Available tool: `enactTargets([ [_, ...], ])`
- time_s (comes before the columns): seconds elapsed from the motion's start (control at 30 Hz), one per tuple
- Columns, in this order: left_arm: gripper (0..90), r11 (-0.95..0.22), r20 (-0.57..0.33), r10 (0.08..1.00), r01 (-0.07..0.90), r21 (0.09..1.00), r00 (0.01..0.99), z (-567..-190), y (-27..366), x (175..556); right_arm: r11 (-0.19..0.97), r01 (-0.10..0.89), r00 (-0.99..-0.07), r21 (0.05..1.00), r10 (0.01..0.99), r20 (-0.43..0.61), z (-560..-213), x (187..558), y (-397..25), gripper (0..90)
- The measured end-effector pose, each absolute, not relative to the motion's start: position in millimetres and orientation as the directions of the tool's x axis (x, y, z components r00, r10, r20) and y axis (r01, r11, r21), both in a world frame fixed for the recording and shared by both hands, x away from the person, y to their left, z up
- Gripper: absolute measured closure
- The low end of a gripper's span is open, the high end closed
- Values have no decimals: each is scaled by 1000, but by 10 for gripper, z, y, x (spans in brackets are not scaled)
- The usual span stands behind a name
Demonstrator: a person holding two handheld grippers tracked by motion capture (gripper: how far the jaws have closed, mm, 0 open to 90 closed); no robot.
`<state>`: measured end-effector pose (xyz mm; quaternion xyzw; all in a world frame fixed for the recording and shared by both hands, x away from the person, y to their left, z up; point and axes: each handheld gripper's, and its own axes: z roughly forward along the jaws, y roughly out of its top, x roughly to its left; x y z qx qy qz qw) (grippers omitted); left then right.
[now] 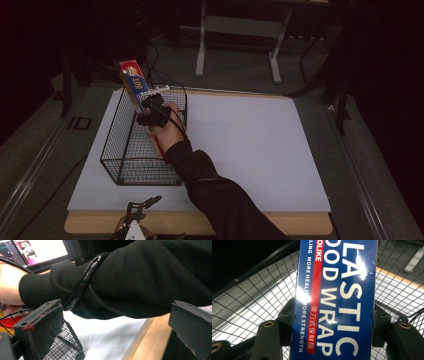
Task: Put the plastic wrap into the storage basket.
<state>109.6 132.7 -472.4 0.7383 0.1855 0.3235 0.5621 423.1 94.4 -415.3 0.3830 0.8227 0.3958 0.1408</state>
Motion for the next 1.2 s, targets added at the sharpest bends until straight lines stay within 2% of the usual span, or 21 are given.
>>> enactTargets([
  [0.43, 4, -307, 276, 636, -91, 947, 720, -4725, 1324, 1090, 402, 559, -662, 725, 743, 98, -4285, 4229, 928, 387],
  [0.77, 4, -308, 278, 640, -92, 947, 717, -4725, 1316, 1090, 448, 565, -661, 693, 748, 56, -4370, 4213, 948, 378],
  [1.03, 4, -311, 282, 639, -95, 946, 716, -4725, 1312, 1088, 453, 614, -653, 646, 752, 93, -4513, 4262, 899, 367],
  [1.2, 4, -315, 281, 636, -91, 945, 718, -4729, 1308, 1095, 483, 585, -673, 651, 737, 58, -4523, 4262, 927, 359],
])
